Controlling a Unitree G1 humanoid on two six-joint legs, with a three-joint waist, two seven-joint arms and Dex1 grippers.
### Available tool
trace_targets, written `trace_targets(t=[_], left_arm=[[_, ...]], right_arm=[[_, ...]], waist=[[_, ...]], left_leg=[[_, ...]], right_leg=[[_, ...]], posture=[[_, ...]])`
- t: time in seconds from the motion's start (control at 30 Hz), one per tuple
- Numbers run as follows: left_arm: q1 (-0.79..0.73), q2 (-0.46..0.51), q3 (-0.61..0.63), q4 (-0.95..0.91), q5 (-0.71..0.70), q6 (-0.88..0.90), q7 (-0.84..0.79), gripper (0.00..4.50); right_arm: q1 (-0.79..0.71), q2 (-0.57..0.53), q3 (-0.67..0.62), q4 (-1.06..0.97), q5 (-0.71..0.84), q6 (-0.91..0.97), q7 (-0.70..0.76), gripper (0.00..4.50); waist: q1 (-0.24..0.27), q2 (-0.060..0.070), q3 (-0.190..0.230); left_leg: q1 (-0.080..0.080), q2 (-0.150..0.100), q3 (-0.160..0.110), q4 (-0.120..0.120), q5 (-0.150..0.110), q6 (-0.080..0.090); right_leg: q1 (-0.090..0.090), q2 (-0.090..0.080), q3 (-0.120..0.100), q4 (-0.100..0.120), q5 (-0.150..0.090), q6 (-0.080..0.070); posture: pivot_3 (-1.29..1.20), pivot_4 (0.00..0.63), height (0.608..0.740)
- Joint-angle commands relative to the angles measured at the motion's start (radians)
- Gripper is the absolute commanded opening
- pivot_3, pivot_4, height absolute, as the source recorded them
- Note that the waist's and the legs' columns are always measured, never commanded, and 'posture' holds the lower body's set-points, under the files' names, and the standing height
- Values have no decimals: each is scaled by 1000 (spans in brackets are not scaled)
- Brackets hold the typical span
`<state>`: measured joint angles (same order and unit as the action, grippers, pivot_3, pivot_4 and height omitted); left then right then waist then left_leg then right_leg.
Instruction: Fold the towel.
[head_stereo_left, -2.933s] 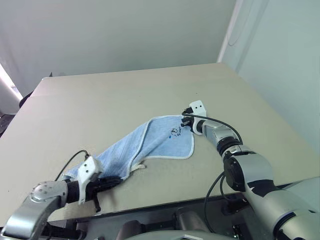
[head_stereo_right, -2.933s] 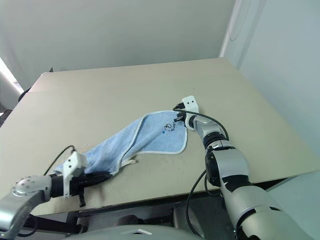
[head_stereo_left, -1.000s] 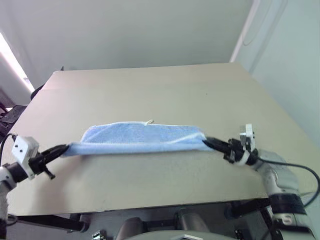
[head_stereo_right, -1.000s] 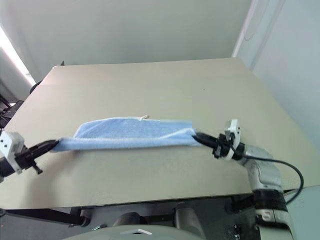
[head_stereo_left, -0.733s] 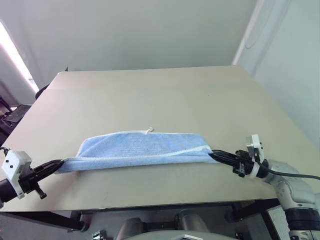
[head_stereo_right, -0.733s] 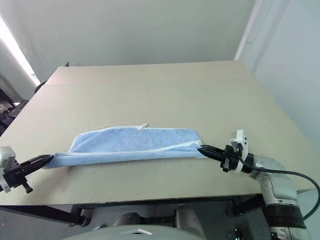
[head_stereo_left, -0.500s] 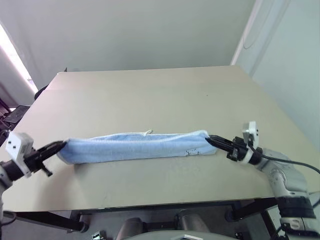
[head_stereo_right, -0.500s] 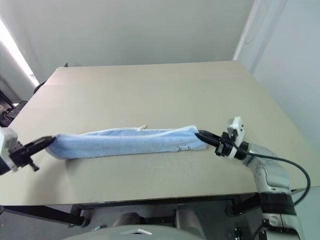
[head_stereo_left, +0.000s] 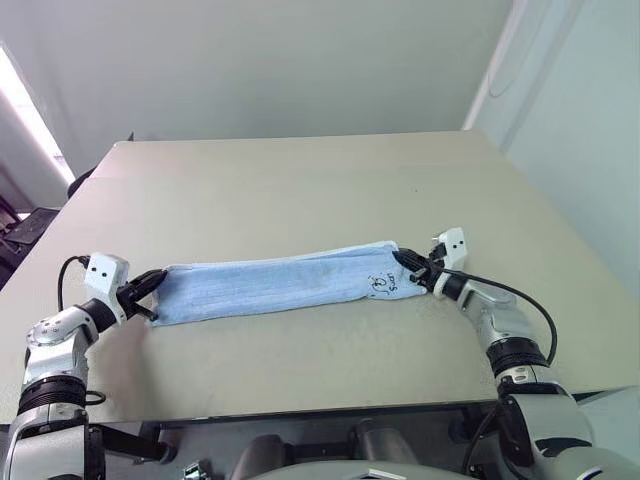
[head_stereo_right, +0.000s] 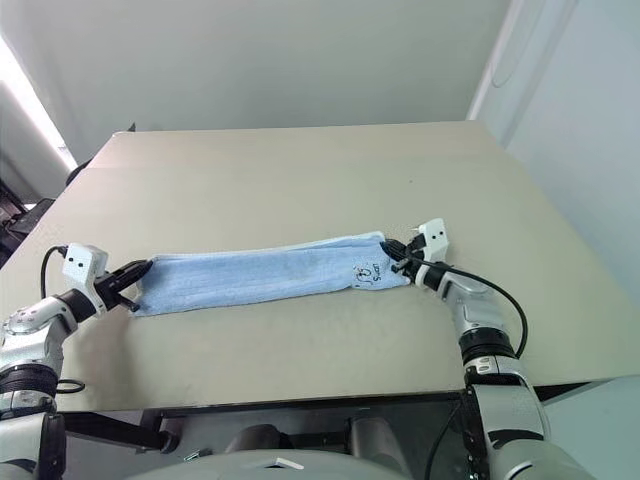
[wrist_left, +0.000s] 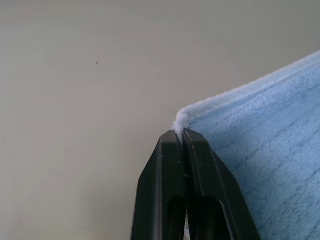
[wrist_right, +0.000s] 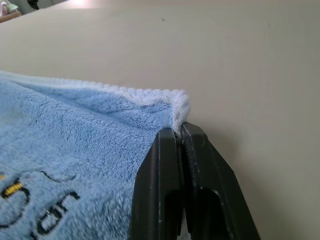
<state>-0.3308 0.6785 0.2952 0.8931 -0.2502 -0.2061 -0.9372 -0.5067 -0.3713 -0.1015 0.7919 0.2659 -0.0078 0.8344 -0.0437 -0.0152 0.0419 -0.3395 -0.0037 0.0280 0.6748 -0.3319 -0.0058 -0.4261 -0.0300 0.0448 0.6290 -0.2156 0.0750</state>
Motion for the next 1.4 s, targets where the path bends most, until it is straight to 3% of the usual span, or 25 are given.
trace_targets(t=[0.03, 0.2, 0.3, 0.33, 0.37, 0.47, 0.57, 0.77, 1.13, 1.4], left_arm=[[-36, 11, 29, 19, -23, -27, -1, 1103], [-52, 9, 42, 33, -23, -63, 36, 2857], [-73, 13, 73, 17, -28, -106, 120, 3891], [-78, 13, 88, -5, -44, -96, 137, 3941], [-66, 16, 90, -56, -65, -59, 110, 3941], [29, 30, 72, -313, -162, 152, -3, 3941], [166, 49, 62, -607, -277, 359, -73, 3941], [335, 51, 14, -918, -309, 517, -80, 3941], [421, 1, -89, -1065, -261, 523, -59, 3941], [417, -11, -125, -1077, -252, 531, -44, 3941]], right_arm=[[-25, 0, -19, -7, 11, -17, 21, 1083], [-22, 8, -32, -81, 58, 68, 68, 2841], [-56, -28, -67, -134, 104, 257, 12, 3887], [-69, -50, -74, -154, 116, 360, -11, 4335], [-80, -80, -69, -179, 124, 470, -17, 4475], [-100, -186, -40, -242, 174, 805, 43, 4475], [-84, -267, -102, -294, 294, 1037, 120, 4475], [-65, -342, -206, -278, 438, 1425, 125, 4475], [29, -256, -219, -334, 459, 1499, 33, 4475], [-93, -98, -206, -205, 406, 1365, -62, 4475]], waist=[[0, 0, 0], [-1, 0, 0], [0, 0, 0], [0, 0, 0], [1, 0, 0], [1, 0, 0], [1, 0, 0], [1, 1, 0], [-4, 1, 0], [-40, -2, 0]], left_leg=[[0, 0, 0, 0, 0, 0], [1, 0, 0, 1, 0, 0], [0, 1, -1, 1, 0, 0], [0, 1, -1, 2, 0, 0], [0, 1, -1, 2, 0, 0], [-3, 0, -1, 2, 0, 0], [-4, 0, -1, 0, -1, 1], [-1, 0, -1, -4, -1, 1], [1, 1, 2, -1, -1, 2], [1, 2, 2, 6, -1, 2]], right_leg=[[0, 0, 0, 0, 0, 0], [0, 0, 1, 2, 1, 0], [0, 0, 1, 2, 1, 0], [0, -1, 1, 2, 1, 0], [0, -1, 1, 2, 1, 0], [-2, -4, 0, 2, 1, 0], [-4, -5, 0, 1, 1, -1], [-3, -3, 0, -1, 0, -1], [1, 7, 4, -1, -4, 0], [6, 10, 6, -1, -1, 0]], posture=[[0, 0, 740], [0, 0, 740], [0, 0, 740], [0, 0, 740], [0, 0, 740], [0, 0, 740], [0, 0, 740], [0, 0, 740], [0, 0, 740], [0, 0, 740]])
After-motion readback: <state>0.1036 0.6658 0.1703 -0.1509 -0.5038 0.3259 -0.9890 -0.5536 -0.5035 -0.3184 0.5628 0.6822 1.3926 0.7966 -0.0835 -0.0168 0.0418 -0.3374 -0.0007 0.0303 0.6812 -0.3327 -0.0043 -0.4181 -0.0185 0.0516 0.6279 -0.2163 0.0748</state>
